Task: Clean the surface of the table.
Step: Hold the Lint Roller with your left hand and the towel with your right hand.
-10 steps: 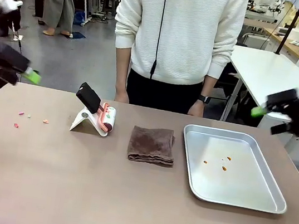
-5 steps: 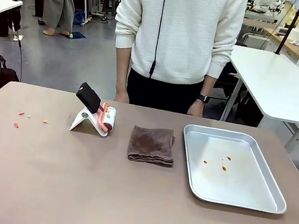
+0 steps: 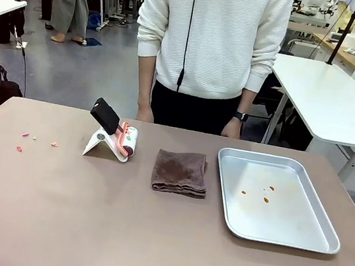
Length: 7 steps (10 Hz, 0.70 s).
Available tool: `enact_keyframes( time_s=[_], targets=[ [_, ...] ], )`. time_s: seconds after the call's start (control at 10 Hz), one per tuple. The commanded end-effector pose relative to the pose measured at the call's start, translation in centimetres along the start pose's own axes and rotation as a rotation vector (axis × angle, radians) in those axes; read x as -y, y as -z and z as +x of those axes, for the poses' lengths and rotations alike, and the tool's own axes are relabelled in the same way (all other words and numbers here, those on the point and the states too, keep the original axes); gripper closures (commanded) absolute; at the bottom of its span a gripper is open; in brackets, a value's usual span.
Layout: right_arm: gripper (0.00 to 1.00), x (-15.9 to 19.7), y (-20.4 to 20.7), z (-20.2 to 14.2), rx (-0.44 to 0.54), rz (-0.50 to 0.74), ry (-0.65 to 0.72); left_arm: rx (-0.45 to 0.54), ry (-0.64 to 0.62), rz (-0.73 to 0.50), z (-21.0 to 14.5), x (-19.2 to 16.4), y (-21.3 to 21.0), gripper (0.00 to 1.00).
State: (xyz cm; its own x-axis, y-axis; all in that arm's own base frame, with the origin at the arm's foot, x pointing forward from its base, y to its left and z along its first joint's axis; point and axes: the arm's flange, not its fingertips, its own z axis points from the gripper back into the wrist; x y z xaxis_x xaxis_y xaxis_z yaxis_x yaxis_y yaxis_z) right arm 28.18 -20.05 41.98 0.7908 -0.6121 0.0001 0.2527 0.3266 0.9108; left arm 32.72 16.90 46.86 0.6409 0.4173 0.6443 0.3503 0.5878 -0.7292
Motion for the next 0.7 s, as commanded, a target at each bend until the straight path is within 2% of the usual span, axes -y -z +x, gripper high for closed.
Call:
enact_keyframes(
  time_s=[0.0, 0.6],
  targets=[
    [0.00, -1.63, -0.15, -0.36, -0.007, 0.002, -0.030, 0.034, -0.017, -0.039, -0.48, -1.48, -1.41, 0.00],
    [0.00, -1.63, -0.15, -0.36, -0.007, 0.002, -0.030, 0.034, -0.017, -0.039, -0.48, -1.48, -1.41, 0.00]
  ],
)
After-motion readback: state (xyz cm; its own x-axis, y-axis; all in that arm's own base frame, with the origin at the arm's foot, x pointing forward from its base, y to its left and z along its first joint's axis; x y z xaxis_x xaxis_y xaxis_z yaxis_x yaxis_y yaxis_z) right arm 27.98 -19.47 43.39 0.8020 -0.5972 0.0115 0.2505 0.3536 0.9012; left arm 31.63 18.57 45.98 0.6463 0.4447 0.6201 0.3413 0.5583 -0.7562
